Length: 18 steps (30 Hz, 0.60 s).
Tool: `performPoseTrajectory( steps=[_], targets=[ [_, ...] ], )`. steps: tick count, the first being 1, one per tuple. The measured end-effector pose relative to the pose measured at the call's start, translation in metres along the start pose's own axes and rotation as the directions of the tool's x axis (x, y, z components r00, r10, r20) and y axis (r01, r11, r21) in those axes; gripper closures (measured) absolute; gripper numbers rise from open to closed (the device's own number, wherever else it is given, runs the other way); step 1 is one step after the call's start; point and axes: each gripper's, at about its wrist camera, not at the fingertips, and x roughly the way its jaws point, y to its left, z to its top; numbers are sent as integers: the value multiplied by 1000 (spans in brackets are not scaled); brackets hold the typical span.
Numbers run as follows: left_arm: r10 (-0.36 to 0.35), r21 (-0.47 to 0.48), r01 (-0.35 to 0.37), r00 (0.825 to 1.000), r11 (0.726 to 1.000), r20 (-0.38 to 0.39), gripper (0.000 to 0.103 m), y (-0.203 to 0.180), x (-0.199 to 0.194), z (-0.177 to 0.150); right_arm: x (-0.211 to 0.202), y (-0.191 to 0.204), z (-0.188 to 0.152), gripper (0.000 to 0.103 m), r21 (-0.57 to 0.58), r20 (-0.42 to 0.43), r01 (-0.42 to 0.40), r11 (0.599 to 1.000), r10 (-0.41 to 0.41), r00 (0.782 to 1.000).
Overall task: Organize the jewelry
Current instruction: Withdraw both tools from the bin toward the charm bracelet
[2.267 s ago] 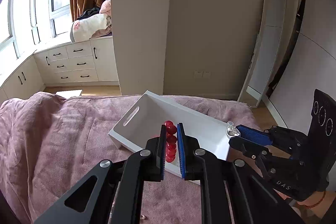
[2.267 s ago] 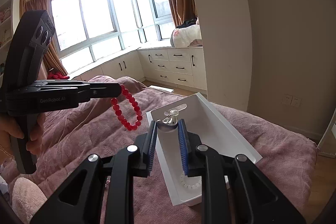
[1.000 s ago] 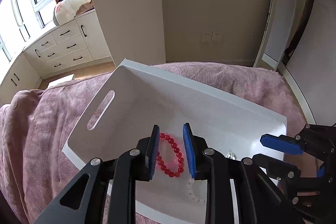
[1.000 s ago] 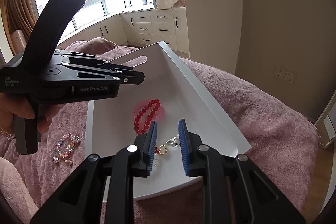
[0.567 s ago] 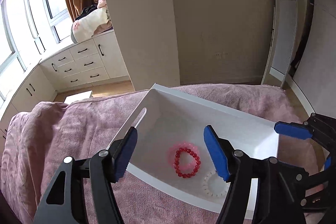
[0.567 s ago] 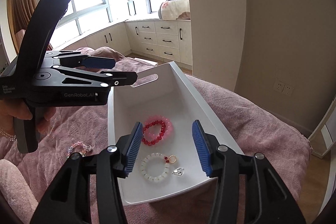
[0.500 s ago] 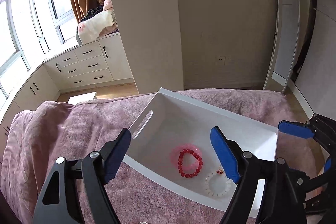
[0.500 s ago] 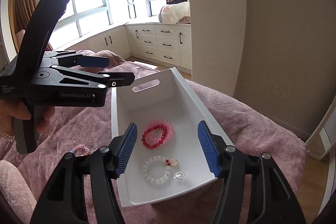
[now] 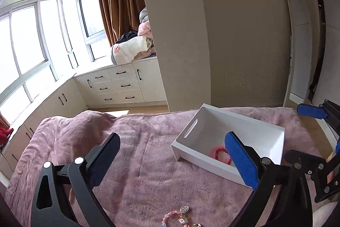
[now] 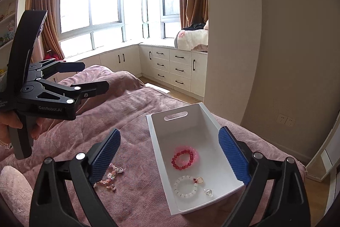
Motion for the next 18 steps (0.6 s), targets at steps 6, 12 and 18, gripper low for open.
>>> performPoseTrajectory(
  steps=[6,12,18],
  targets=[
    [35,-85,-33,999,996,19,3,41,-41,-30,-3,36,7,5,-35,27,-29,999,30,999],
    [91,-131,-91,996,987,2,3,76,-61,-66,5,66,8,5,-60,19,-43,997,45,999],
    [109,-146,-112,994,983,-28,3,97,-62,-100,18,93,0,5,-98,12,-48,994,49,999]
  ],
)
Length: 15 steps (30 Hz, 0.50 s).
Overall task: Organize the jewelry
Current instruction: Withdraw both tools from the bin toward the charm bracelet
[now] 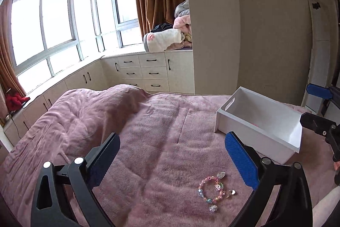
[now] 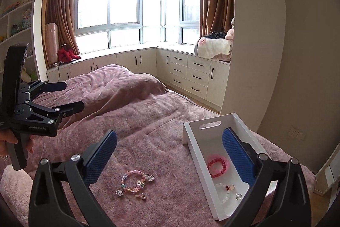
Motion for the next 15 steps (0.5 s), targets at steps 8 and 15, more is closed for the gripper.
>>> performPoseTrajectory(
  steps=[8,15],
  targets=[
    [-38,-59,36,998,998,-46,3,8,20,-35,24,24,-17,9,-53,-56,13,999,-16,998],
    [-59,-59,54,994,997,-97,3,7,47,-53,51,31,-33,17,-47,-122,-6,999,0,993]
  ],
)
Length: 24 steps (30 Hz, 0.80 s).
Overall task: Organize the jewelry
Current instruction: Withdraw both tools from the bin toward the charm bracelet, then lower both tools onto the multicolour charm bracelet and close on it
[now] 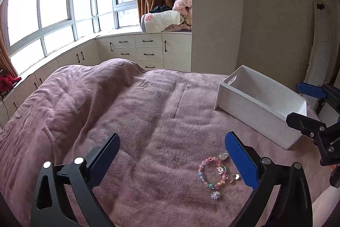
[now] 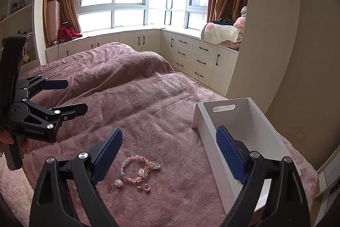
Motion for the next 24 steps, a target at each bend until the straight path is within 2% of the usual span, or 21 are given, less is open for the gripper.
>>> performPoseTrajectory(
  steps=[3,10,12,19,24],
  targets=[
    [-18,-15,17,1000,1000,-25,3,2,12,-5,14,2,-6,23,0,-39,-17,1000,17,999],
    [-47,-23,46,995,999,-87,3,2,41,-18,42,1,-20,29,7,-103,-50,999,50,993],
    [-54,-15,52,993,999,-109,3,-1,50,-22,51,0,-24,36,7,-124,-59,998,60,991],
    [-81,4,83,981,997,-179,3,-14,80,-42,82,-1,-45,48,25,-206,-100,995,103,973],
    [-101,12,107,968,994,-228,4,-21,101,-55,98,0,-56,49,25,-236,-117,993,119,965]
  ],
)
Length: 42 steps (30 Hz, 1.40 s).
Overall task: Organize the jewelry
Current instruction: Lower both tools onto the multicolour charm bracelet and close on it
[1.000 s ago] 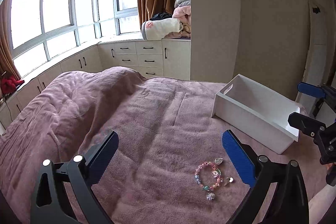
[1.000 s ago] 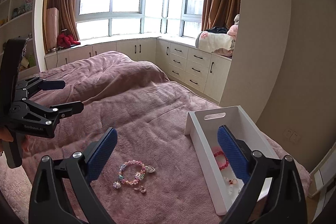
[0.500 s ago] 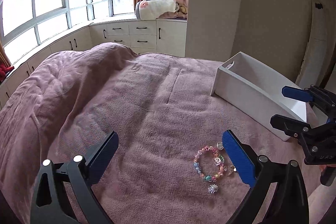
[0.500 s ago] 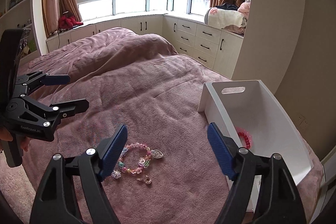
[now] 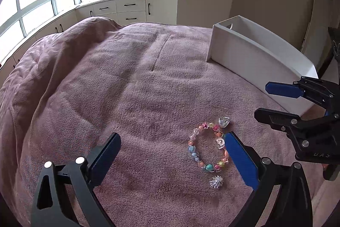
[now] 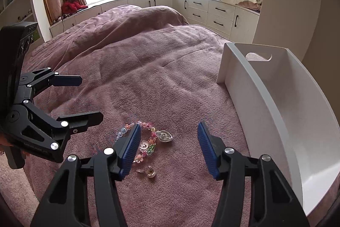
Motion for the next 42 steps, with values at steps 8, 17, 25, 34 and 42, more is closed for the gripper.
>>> performPoseTrajectory(
  steps=[8,17,25,34,42],
  targets=[
    [-24,47,26,999,999,-47,9,-10,30,-3,30,-11,-9,52,18,-51,-16,1000,17,999],
    [-128,5,130,979,991,-161,37,-10,70,-14,59,-18,-19,56,20,-101,-53,998,54,993],
    [-142,23,149,970,989,-199,59,-5,82,-17,80,-13,-22,59,-7,-127,-57,998,55,990],
    [-114,52,125,976,991,-184,73,2,84,-33,87,-2,-26,76,-55,-136,-76,996,68,988],
    [-155,-53,147,965,988,-212,87,19,86,-25,86,-4,-24,86,-41,-145,-99,994,92,985]
  ],
)
